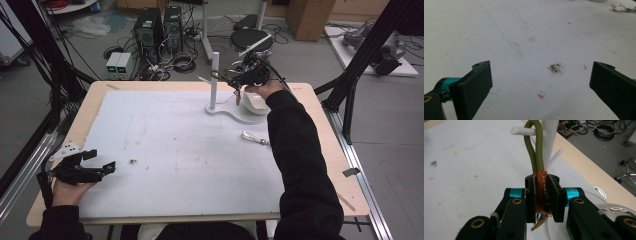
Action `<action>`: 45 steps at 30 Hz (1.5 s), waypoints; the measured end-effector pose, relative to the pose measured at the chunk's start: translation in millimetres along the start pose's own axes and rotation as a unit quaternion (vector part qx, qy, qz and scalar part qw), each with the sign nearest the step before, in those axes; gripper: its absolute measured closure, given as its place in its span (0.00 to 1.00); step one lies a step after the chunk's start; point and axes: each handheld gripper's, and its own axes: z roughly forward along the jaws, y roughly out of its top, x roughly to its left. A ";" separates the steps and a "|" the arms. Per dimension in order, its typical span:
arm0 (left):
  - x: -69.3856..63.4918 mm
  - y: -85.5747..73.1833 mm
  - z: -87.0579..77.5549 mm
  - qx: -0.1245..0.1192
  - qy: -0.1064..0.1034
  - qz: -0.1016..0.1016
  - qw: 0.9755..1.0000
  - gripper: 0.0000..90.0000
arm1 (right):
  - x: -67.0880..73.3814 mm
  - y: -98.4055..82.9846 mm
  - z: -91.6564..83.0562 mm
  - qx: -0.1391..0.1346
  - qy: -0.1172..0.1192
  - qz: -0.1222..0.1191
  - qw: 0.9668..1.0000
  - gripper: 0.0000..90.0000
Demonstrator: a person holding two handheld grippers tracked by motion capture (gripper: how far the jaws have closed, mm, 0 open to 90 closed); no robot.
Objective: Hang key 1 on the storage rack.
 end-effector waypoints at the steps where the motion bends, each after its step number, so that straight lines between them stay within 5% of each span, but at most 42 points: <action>1: 0.3 -0.1 -0.3 0.000 0.000 0.001 1.000 0.06 | -0.9 -0.6 1.7 0.004 -0.004 0.001 1.000 0.87; 12: -0.8 -0.5 1.2 0.004 0.009 0.008 1.000 0.06 | -0.4 1.5 16.8 -0.004 -0.033 0.013 0.999 0.86; 22: -0.4 -0.6 1.1 0.005 0.008 0.009 1.000 0.06 | 3.1 1.6 31.6 0.013 -0.023 0.014 1.000 0.84; 25: -0.5 -0.5 0.7 0.005 0.008 0.009 1.000 0.06 | 4.6 0.1 30.3 0.009 -0.018 0.013 1.000 0.61; 28: -0.4 -0.5 0.8 0.005 0.007 0.008 1.000 0.06 | 9.2 -3.2 25.7 0.005 -0.001 0.010 1.000 0.46; 32: -0.3 -0.3 1.6 0.005 0.008 0.009 1.000 0.06 | 15.3 -11.4 21.4 -0.016 -0.006 -0.005 1.000 0.29; 35: -0.1 -0.3 1.4 0.005 0.008 0.009 1.000 0.06 | 19.3 -17.5 22.2 0.008 -0.016 -0.003 1.000 0.14; 45: 0.1 -0.3 1.1 0.002 0.008 0.007 1.000 0.06 | 24.2 -28.5 15.1 0.064 -0.022 -0.007 0.998 0.01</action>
